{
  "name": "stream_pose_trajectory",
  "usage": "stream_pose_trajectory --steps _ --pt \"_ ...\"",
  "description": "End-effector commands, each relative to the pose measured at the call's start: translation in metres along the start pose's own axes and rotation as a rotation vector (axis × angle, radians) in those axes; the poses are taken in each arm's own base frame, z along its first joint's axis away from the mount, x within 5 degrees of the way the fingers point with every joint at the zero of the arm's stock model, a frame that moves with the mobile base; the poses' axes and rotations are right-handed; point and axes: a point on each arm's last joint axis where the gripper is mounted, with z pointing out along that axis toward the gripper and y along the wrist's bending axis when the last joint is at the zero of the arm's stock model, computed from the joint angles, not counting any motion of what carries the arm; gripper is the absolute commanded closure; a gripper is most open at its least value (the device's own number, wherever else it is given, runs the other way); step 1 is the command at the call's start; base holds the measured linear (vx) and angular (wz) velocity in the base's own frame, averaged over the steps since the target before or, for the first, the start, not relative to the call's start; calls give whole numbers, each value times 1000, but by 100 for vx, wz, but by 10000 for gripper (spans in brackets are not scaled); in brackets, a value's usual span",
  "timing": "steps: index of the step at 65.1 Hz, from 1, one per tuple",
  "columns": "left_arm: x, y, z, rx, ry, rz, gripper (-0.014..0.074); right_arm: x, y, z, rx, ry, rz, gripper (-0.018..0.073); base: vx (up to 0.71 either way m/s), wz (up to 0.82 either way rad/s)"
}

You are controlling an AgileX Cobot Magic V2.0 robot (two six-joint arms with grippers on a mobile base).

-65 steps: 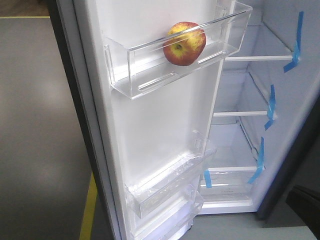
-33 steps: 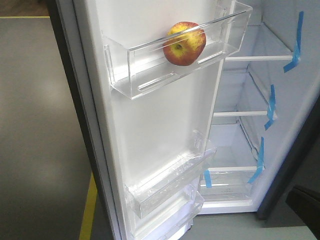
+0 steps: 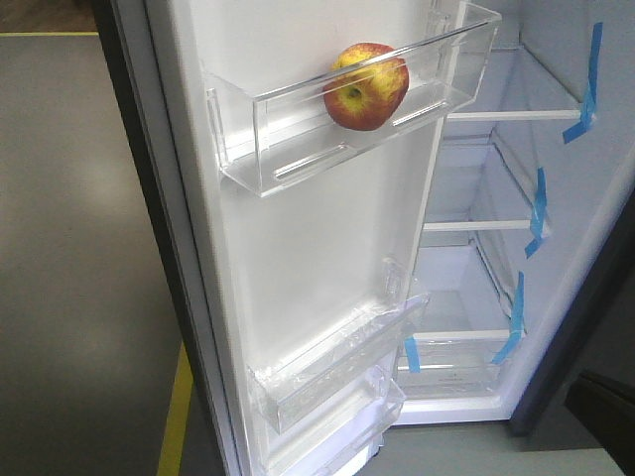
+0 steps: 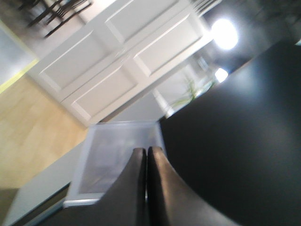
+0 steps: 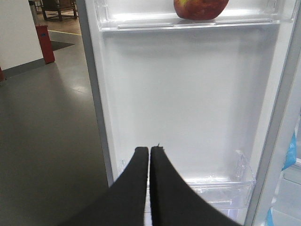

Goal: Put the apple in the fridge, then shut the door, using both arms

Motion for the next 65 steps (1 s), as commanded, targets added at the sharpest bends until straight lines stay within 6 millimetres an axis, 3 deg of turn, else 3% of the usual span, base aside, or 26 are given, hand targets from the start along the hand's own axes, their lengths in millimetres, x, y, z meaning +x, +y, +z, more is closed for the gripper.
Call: stream_pose_trajectory --steps 1,10,30,53,65 --pt "-12 -23 -12 73 -58 188 603 -11 -1 -1 19 -54 15 564 0 0" --pt "-8 -19 -9 33 -22 447 603 -11 -1 -1 19 -54 13 564 0 0" --pt "12 -12 -9 43 206 663 603 -11 -1 -1 17 -53 13 564 0 0" --pt "11 -21 -9 118 175 461 527 -10 0 -1 7 -45 13 564 0 0" --pt "-4 -19 -9 148 141 153 500 -10 1 -1 -4 -35 12 564 0 0"
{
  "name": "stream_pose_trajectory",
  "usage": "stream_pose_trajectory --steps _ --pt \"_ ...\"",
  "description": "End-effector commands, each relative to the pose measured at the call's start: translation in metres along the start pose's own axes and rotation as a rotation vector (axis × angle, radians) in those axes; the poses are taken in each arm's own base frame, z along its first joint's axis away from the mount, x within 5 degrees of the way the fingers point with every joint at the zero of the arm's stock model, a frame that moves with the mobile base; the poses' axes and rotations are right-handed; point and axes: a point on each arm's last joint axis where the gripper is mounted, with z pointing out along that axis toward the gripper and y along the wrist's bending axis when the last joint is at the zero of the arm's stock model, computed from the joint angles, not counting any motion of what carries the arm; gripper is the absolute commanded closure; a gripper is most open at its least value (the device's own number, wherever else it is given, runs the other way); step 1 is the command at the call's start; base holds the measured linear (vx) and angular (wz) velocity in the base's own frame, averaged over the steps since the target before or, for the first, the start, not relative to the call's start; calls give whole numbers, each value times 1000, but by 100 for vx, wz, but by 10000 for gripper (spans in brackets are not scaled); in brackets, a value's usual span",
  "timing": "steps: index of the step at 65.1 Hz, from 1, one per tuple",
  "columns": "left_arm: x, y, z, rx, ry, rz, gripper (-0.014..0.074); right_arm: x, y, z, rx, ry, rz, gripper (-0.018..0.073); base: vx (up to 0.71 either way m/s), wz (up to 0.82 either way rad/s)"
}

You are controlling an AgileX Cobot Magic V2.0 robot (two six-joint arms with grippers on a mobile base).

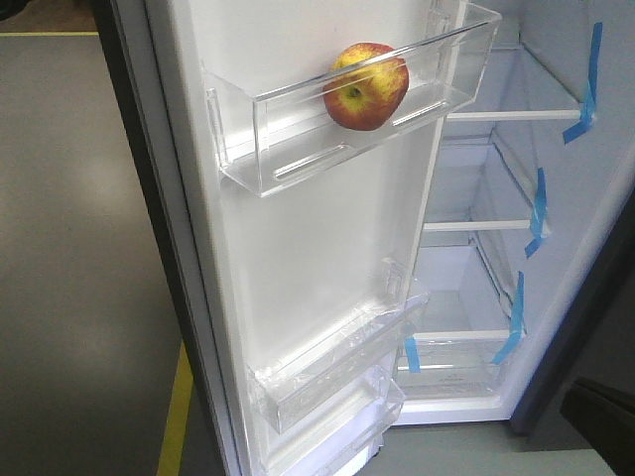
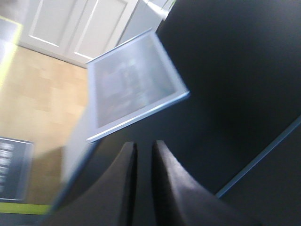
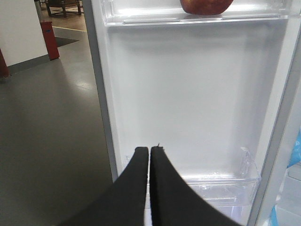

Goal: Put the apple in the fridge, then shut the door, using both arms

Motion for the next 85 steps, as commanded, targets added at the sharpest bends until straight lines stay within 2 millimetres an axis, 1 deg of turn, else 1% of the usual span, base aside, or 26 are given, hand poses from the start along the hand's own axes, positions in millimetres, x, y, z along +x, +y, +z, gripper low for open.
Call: stream_pose_trajectory --steps 1,5,9,17,25,36,49,60,85 --pt "-28 -9 -16 72 -146 -207 500 -11 0 -1 13 -49 12 564 0 0" --pt "-33 -3 -17 100 -161 -326 500 -11 0 -1 10 -47 12 564 0 0" --pt "-35 4 -13 148 -141 -425 500 -10 0 -1 8 -45 12 564 0 0" --pt "-27 10 3 362 -5 -614 499 -10 0 -1 8 -45 12 564 0 0" --pt "-19 12 14 445 111 -601 493 -10 0 -1 8 -45 12 564 0 0" --pt "-14 11 16 481 162 -594 479 -10 0 -1 8 -44 10 564 0 0" --pt "-8 2 11 576 239 -520 444 -10 0 -1 8 -44 10 564 0 0" --pt "-5 -3 7 636 299 -504 418 -10 0 -1 8 -43 10 564 0 0" --pt "3 -13 -3 754 418 -473 414 -9 2 -1 -12 -29 11 564 0 0"
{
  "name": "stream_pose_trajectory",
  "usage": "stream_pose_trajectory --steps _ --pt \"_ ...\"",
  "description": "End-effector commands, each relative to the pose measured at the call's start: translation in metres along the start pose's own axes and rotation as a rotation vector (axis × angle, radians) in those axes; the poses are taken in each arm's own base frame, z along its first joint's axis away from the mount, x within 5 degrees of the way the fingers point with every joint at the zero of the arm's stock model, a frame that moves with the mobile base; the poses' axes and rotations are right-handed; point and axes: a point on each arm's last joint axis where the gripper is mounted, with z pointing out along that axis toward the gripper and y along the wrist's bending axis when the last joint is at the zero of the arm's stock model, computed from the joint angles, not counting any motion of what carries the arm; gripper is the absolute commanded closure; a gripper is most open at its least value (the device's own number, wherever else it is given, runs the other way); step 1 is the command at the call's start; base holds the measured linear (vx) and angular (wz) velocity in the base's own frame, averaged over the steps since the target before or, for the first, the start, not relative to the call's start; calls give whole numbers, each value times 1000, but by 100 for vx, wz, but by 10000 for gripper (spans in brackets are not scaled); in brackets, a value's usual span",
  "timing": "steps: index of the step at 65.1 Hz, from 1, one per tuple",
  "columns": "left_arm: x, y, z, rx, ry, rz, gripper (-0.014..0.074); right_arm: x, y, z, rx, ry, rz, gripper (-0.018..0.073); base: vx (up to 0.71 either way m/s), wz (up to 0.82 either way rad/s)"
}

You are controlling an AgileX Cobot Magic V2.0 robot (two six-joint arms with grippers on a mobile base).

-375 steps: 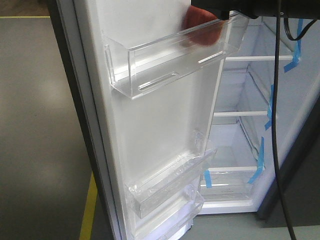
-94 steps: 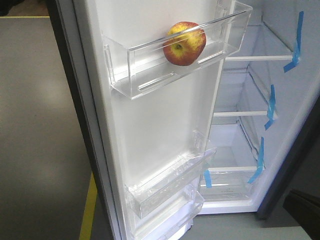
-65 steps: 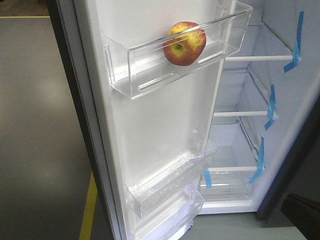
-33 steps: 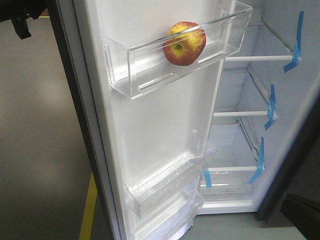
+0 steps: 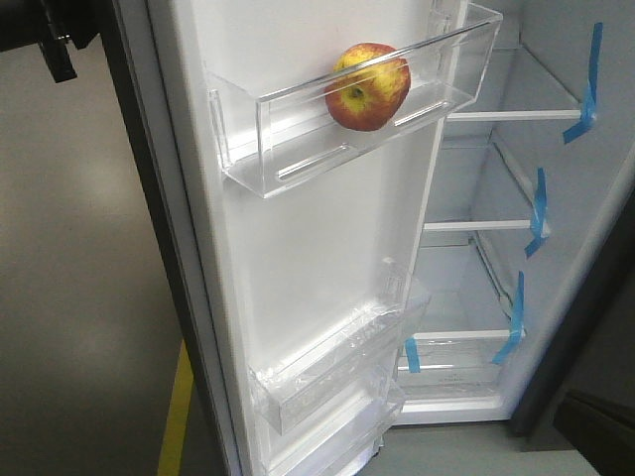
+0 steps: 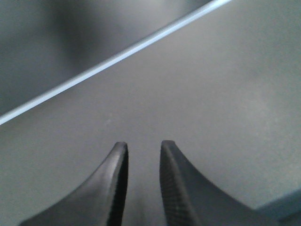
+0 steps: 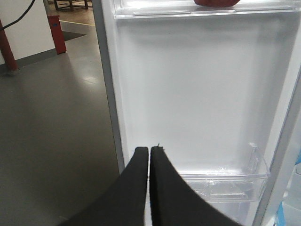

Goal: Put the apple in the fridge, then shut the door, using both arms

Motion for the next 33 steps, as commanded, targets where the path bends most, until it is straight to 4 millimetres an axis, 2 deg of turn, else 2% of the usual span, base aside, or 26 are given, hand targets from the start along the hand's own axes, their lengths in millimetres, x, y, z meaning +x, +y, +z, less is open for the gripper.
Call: stream_pose_trajectory --steps 1,9,17,33 --pt "5 -40 -4 166 31 32 414 -11 -1 -1 16 -53 11 564 0 0" --pt "12 -43 1 182 66 33 414 -11 -1 -1 16 -53 11 564 0 0" --pt "25 -47 16 205 118 25 414 -11 -1 -2 17 -54 11 564 0 0" --pt "74 -66 60 287 294 0 414 -11 -1 -2 20 -56 11 564 0 0"
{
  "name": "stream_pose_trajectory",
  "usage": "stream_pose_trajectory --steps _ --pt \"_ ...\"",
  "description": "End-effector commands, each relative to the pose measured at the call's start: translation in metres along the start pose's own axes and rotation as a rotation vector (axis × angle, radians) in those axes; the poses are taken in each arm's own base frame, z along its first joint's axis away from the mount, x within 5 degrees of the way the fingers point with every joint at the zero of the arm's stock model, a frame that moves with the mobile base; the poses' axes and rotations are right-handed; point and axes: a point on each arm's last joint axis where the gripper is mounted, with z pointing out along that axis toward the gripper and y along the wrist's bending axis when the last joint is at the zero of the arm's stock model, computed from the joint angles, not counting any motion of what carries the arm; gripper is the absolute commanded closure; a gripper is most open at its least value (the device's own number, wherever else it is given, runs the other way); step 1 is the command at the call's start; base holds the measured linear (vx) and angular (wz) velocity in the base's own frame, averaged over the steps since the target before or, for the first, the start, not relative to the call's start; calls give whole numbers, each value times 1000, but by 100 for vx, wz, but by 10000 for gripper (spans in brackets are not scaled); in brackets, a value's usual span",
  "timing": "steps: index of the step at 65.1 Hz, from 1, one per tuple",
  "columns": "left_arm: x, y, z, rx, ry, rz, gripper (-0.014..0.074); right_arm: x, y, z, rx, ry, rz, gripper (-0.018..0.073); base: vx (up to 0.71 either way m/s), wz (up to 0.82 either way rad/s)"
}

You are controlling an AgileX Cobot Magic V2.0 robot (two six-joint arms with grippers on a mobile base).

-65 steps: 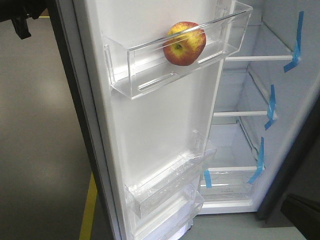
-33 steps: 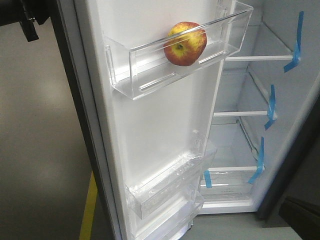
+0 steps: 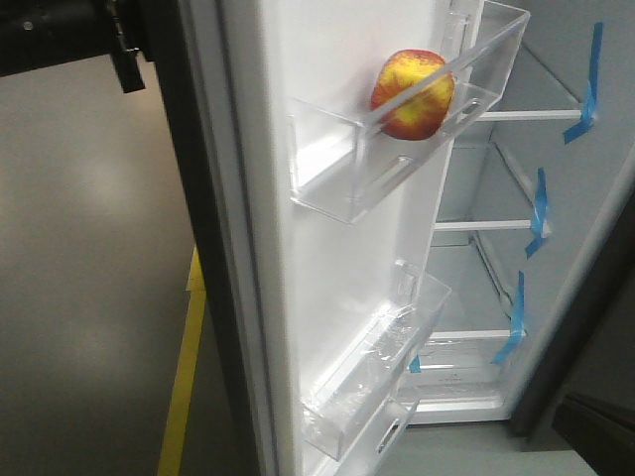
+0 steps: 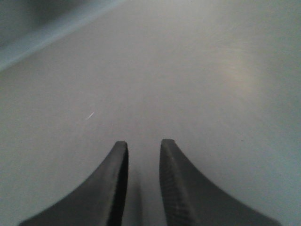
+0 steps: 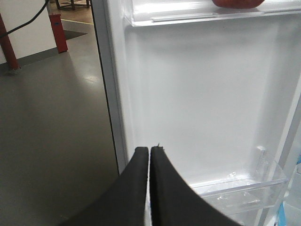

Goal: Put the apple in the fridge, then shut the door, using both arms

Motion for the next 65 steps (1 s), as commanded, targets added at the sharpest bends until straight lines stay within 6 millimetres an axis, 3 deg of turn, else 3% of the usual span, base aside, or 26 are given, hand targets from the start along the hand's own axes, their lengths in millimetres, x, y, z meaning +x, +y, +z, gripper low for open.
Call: stream_pose_trajectory --steps 1,8,16,29,39,53,61,65 --pt "35 -52 22 227 165 34 414 -12 -1 -2 22 -59 12 564 0 0" --pt "53 -59 39 264 223 79 414 -12 -1 -2 22 -59 11 564 0 0" --pt "56 -60 41 275 225 137 414 -12 -1 -2 21 -58 11 563 0 0" --pt "43 -55 31 246 168 176 414 -12 -1 -2 23 -65 14 544 0 0" --pt "30 -50 20 210 109 210 414 -17 -8 -2 100 -117 -1 416 0 0" --pt "10 -42 2 153 18 228 414 -43 -50 -6 500 -348 -15 130 0 0" --pt "1 -39 -7 125 -25 232 414 -65 -77 4 683 -387 -6 73 0 0" --pt "-3 -37 -12 112 -43 235 414 -74 -92 18 727 -347 -14 75 0 0"
